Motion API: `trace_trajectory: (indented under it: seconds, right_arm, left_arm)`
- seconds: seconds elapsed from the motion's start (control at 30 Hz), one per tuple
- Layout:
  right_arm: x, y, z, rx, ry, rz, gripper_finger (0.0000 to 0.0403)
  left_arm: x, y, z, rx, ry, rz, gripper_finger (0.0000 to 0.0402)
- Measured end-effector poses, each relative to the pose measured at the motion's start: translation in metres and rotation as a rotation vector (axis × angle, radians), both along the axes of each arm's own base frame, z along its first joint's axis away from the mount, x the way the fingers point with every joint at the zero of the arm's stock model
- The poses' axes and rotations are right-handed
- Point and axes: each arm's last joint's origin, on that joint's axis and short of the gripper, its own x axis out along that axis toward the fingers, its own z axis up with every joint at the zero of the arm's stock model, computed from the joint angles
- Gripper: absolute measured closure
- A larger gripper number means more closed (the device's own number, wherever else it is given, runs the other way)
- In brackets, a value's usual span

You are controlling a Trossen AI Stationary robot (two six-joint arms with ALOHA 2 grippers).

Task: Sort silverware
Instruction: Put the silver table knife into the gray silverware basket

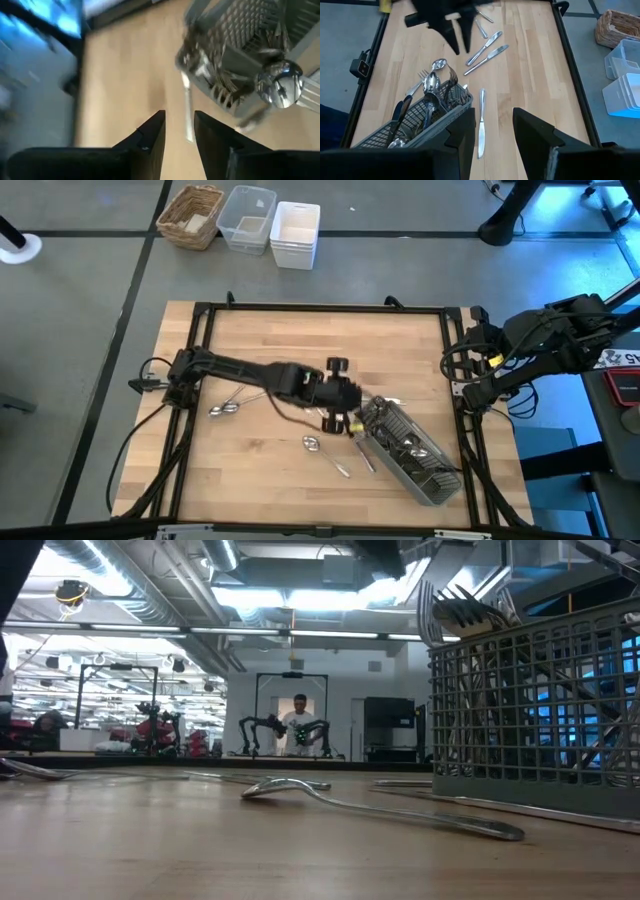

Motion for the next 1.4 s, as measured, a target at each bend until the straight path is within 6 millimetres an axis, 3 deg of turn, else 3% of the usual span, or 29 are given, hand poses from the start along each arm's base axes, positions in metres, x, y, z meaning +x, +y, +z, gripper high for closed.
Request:
trace_trajectory:
  seconds: [0.17, 0.33, 0.6, 0.83, 1.1, 1.4]
  right_arm:
    - [0.003, 0.001, -0.001, -0.002, 0.007, 0.0, 0.0269]
    - [0.009, 0.002, -0.002, -0.007, 0.022, 0.0, 0.0269]
    - [0.026, 0.007, -0.003, 0.084, 0.016, -0.086, 0.0269]
    - [0.058, 0.017, -0.002, 0.119, -0.048, -0.086, 0.0269]
    - [0.09, 0.026, -0.022, 0.226, 0.105, -0.268, 0.0269]
    - [0.11, 0.034, -0.044, 0.358, 0.27, -0.497, 0.0269]
  left_arm:
    - [-0.005, 0.028, -0.009, -0.281, 0.103, 0.098, 0.0305]
    - [-0.018, 0.05, -0.009, -0.404, 0.208, 0.189, 0.0305]
    - [-0.042, 0.059, -0.008, -0.436, 0.391, 0.275, 0.0305]
    - [-0.054, 0.056, 0.003, -0.423, 0.421, 0.2, 0.0305]
    - [-0.07, 0.075, 0.024, -0.392, 0.391, 0.145, 0.0305]
    - [-0.089, 0.105, 0.045, -0.443, 0.36, 0.056, 0.0305]
